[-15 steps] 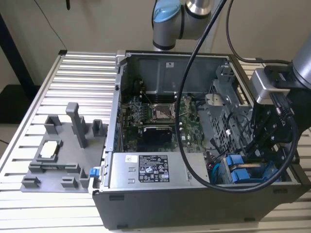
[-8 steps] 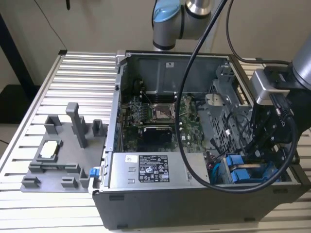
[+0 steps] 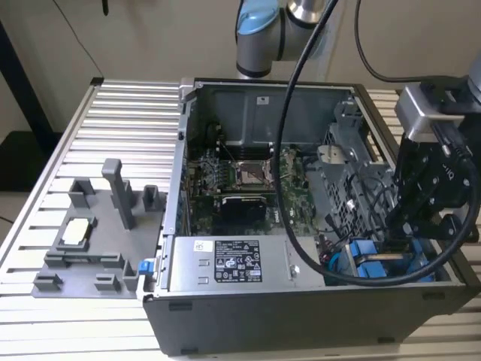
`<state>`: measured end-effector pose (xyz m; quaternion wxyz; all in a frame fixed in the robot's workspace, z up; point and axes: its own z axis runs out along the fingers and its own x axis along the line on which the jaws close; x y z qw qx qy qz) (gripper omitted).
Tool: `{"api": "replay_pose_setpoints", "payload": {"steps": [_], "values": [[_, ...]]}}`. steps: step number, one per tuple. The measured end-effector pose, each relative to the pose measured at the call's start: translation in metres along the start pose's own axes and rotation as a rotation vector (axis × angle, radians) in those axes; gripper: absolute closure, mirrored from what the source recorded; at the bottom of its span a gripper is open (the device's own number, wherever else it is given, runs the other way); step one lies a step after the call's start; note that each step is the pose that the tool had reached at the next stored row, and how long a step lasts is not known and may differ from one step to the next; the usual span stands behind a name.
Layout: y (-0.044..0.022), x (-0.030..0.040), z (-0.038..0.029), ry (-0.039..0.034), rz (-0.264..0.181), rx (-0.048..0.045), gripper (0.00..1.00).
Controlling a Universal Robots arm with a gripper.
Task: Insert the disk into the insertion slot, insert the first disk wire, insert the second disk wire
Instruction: 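Insert the second disk wire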
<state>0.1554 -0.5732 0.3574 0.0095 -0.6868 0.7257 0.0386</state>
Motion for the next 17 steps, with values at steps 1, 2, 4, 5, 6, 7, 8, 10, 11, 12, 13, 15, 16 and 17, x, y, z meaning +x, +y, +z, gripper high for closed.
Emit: {"api": "replay_pose_setpoints", "payload": {"steps": [1,2,4,5,6,7,8,10,11,12,13,15,16,17], "values": [[0.0002,-0.0003,-0.0046,0.0,0.0,0.0,0.76],[0.0004,-0.0007,-0.0095,0.0,0.0,0.0,0.76],[0.0007,-0.0012,-0.0174,0.0001,0.0,0.0,0.76],[0.0008,-0.0014,-0.0206,0.0001,0.0,0.0,0.76],[0.001,-0.0015,-0.0231,0.0,0.0,0.0,0.76],[0.0011,-0.0017,-0.0257,0.0,0.0,0.0,0.76],[0.0012,-0.0019,-0.0282,0.0001,0.0,0.0,0.76],[0.0013,-0.0021,-0.0314,-0.0002,0.0,0.0,0.76],[0.0014,-0.0022,-0.0324,-0.0002,0.0,0.0,0.76],[0.0014,-0.0022,-0.0325,-0.0004,0.0,-0.0001,0.76],[0.0014,-0.0022,-0.0325,-0.0004,0.0,-0.0001,0.76],[0.0015,-0.0024,-0.0353,-0.0002,0.0,0.0,0.76],[0.0015,-0.0024,-0.0353,-0.0003,0.0,-0.0001,0.76],[0.0015,-0.0024,-0.0354,-0.0002,0.0,0.0,0.76]]}}
